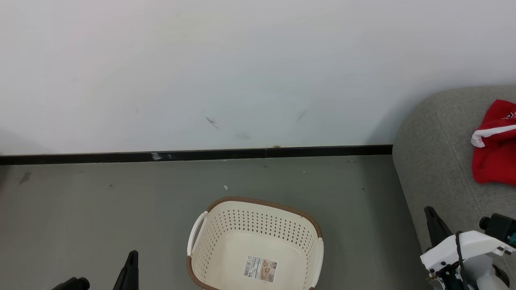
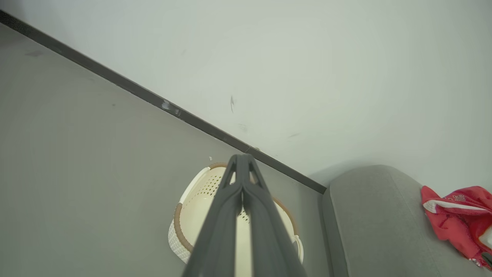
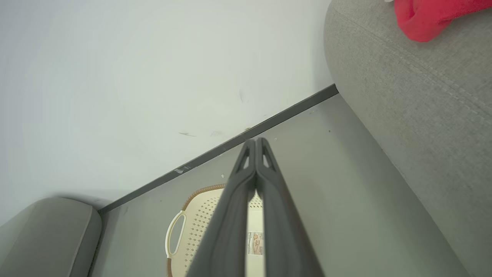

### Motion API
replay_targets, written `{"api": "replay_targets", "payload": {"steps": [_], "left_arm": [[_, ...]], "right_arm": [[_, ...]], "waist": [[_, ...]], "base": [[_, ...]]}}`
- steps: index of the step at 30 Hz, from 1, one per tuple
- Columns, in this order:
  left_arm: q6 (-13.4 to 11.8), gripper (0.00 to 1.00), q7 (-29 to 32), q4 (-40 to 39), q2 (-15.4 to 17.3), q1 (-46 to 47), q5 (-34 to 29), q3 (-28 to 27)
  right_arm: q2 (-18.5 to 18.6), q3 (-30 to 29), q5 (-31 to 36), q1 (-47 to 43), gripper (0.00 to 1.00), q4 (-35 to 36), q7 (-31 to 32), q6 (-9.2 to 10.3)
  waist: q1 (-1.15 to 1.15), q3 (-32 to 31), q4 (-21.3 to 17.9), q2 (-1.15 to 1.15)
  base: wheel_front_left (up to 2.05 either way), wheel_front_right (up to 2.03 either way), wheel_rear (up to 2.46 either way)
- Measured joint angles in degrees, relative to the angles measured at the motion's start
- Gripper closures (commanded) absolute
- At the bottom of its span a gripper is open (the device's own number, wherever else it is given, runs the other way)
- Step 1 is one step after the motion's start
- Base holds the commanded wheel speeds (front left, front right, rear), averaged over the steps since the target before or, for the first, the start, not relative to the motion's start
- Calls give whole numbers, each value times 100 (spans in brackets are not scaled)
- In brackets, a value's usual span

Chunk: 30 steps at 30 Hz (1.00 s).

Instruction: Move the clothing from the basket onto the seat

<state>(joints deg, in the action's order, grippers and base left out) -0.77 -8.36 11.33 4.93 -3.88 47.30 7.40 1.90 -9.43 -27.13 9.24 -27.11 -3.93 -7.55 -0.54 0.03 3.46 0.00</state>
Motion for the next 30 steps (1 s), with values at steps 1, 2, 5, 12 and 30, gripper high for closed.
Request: {"api": "replay_targets", "payload": {"steps": [1,2,5,12,30], "left_arm": [[3,100,30,2,-2,1,65,-18],[31,100,48,5,-2,2,115,-32],[51,100,111,14,-8,20,319,-74],[104,100,238,34,-24,105,780,-178],[308,100,583,153,-87,245,1926,-439]], "right_arm": [[0,-12,-87,12,100,10,43,0],[0,-21,-177,14,100,26,74,0],[0,-38,-449,14,100,53,166,0],[0,-66,-1095,10,100,131,320,1],[1,-59,-2744,-73,100,386,571,4]], "waist": [[-5,-5,-8,0],[-11,-11,-16,0],[-25,-29,-39,0],[-45,-65,-77,0],[13,-50,-163,0]], "base": [[0,0,0],[0,0,0],[0,0,0],[0,0,0],[0,0,0]]}}
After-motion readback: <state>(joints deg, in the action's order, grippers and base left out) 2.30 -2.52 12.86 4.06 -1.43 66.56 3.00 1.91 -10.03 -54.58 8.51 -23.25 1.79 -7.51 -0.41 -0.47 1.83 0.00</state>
